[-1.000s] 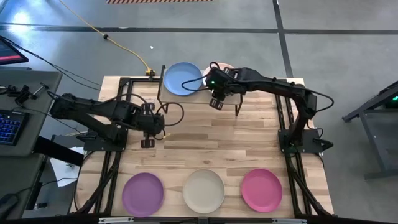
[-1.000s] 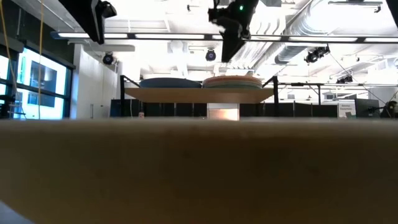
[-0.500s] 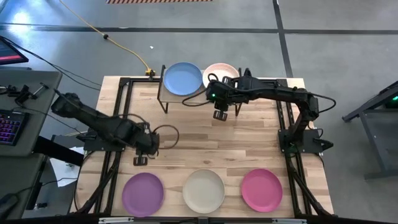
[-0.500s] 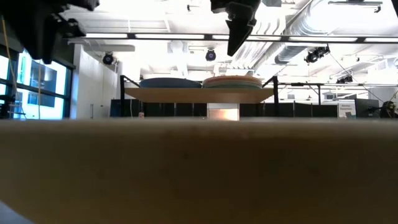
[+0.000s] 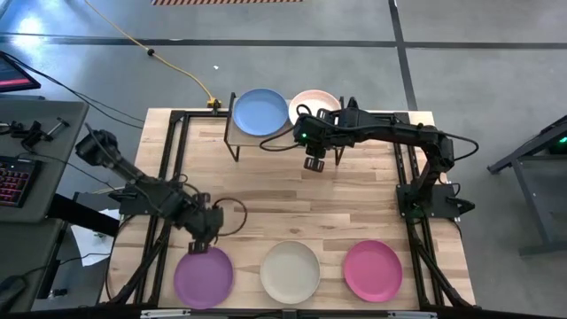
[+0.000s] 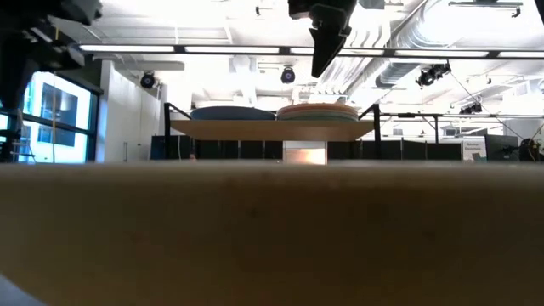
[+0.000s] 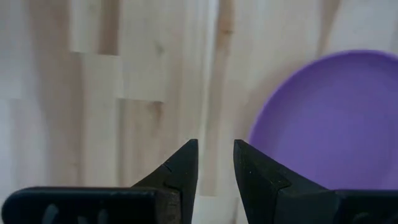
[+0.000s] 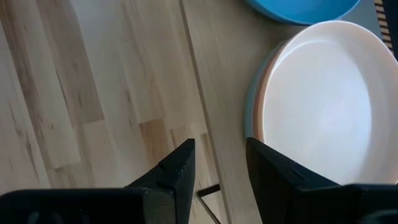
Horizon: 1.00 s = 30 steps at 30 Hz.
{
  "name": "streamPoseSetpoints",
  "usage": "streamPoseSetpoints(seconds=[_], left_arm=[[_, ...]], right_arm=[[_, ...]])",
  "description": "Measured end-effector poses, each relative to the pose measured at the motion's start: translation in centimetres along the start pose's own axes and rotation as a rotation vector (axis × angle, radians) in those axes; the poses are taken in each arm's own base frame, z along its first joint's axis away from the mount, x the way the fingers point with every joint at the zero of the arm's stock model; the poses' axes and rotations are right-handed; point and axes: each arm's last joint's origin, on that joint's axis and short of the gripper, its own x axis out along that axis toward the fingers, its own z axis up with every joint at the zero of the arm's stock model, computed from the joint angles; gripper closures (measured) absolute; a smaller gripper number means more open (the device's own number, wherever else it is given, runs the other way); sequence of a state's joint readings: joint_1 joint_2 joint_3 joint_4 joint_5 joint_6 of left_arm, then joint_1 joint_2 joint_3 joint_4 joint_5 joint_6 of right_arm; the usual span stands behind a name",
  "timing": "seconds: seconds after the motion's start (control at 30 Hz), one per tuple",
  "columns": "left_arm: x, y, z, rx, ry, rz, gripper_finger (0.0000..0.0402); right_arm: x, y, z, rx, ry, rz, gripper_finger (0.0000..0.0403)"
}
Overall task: Place and stack plates onto a shelf
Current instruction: Stack the purple plate into the blue plate on the shelf
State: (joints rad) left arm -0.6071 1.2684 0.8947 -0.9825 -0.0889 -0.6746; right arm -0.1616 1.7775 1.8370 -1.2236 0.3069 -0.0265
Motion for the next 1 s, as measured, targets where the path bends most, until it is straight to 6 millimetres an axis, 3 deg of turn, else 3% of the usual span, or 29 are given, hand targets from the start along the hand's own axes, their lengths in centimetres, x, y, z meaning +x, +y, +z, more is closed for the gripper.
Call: streamPoseSetpoints(seconds=[0.53,1.0], left_arm=[[2.6,-2.2,-2.1,-0.053,-0.088,-0.103,0.0309],[4.7,-2.3,-3.8,-0.099,-0.083,-0.125,0.0309]], right_arm=[[0.0,0.0,0.1,-0.006,-0.004,0.0,0.0279],[0.0,0.0,0.1,-0.005,-0.008,0.0,0.0279]])
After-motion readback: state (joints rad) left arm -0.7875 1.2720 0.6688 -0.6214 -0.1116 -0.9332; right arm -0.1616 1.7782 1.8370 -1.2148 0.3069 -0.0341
